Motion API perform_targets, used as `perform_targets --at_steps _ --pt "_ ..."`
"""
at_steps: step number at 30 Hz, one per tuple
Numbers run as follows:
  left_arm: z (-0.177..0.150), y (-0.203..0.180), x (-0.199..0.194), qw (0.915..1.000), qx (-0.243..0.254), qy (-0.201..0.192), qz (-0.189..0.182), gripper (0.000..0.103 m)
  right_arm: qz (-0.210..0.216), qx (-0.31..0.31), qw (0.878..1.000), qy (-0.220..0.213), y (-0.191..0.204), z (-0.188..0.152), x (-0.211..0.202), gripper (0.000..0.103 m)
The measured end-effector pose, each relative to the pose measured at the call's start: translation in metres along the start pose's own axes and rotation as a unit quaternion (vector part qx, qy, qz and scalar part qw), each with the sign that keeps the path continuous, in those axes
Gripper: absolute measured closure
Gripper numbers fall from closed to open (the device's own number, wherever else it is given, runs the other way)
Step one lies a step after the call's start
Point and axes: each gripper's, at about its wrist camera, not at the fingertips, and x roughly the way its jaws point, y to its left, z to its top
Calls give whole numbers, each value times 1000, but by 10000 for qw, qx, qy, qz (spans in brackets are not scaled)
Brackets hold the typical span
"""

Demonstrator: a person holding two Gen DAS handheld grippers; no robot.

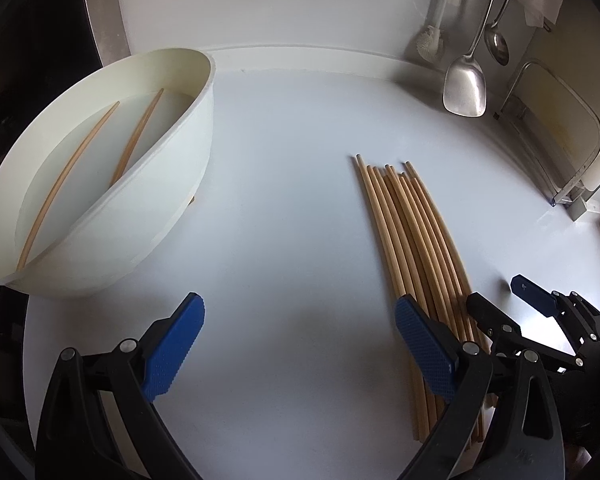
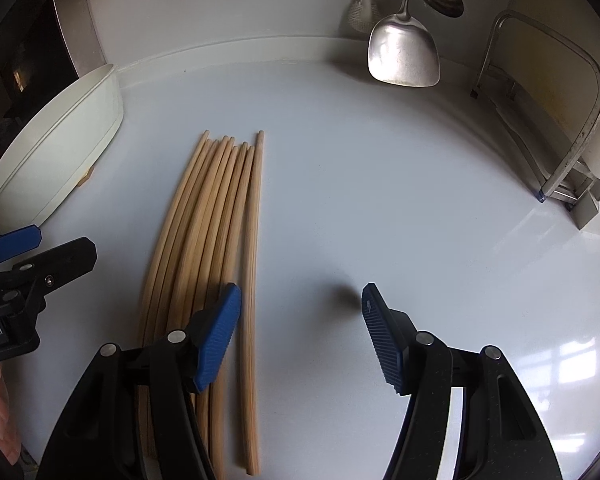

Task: Organize utensils
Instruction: 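Slide one chopstick out of the bundle with each gripper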

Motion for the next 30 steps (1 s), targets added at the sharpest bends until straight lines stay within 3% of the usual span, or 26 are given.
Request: perform_targets --at_steps 16,30 --pt "-10 -19 18 9993 135 276 -200 8 -101 171 9997 -121 -17 -3 2 43" --pt "-13 -28 32 9986 150 501 -57 8 -45 303 9993 -195 -27 -6 1 43"
